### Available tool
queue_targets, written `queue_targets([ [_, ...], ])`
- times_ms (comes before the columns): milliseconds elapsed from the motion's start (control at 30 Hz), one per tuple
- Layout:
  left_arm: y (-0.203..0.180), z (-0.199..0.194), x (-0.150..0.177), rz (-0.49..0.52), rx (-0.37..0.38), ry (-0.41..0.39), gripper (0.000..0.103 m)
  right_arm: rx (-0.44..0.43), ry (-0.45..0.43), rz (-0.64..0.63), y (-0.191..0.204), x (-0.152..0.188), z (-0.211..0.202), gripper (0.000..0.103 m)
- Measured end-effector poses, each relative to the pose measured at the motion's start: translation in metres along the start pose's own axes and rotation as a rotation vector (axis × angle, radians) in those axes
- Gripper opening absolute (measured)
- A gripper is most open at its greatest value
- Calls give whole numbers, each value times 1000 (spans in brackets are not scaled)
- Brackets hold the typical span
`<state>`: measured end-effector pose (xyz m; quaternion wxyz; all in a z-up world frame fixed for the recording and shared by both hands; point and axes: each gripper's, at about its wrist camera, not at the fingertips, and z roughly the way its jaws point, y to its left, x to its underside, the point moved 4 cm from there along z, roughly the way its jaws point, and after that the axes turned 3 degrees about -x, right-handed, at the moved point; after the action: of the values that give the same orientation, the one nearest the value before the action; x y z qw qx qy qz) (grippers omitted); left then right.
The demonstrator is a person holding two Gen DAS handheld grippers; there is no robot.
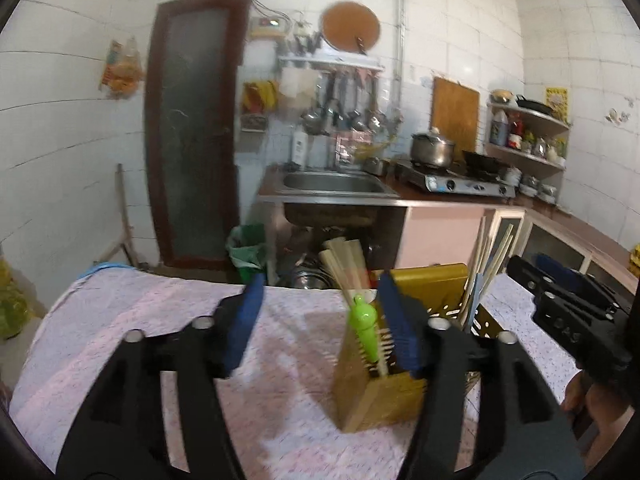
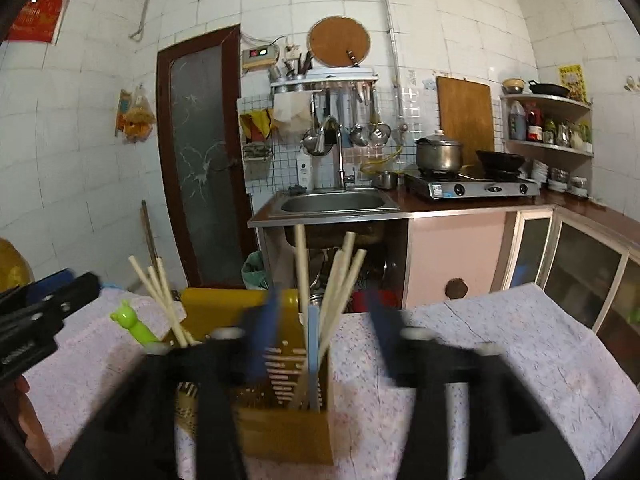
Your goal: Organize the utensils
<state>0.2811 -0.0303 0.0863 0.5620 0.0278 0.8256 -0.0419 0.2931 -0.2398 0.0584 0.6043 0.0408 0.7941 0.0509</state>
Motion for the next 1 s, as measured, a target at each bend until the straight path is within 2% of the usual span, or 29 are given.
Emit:
queue_targets([
  [33, 3, -8, 0, -2, -4, -5, 72, 4, -6, 1, -1, 0, -7, 56],
  [67, 6, -20, 3, -3, -13, -16, 81, 8, -11, -4, -2, 1, -21, 59],
  [100, 9, -30, 5, -3, -23, -29, 90, 9, -13, -7, -2, 2, -30, 67],
  [133, 13, -45, 8, -3, -37, -52, 94, 10, -15, -6, -4, 5, -44, 73],
  [167, 15, -57, 13, -6, -39, -70, 98, 8, -18, -5, -5, 9, -55, 74],
  [233, 17, -81, 27, -7, -18, -80, 98, 8, -13, -8, -6, 19, -75, 83],
  [333, 18, -109, 54, -11, -8, -62, 98, -4, 3, -4, -6, 43, -105, 91],
  [500, 19, -143, 99, -23, 3, -39, 98, 4, 36, -32, -1, 85, -148, 98],
  [733, 15, -170, 147, 13, -29, -42, 98, 26, 19, -49, 6, 131, -188, 99],
  [1000, 24, -164, 167, 1, -84, -36, 98, 30, -1, -45, 9, 146, -190, 99],
])
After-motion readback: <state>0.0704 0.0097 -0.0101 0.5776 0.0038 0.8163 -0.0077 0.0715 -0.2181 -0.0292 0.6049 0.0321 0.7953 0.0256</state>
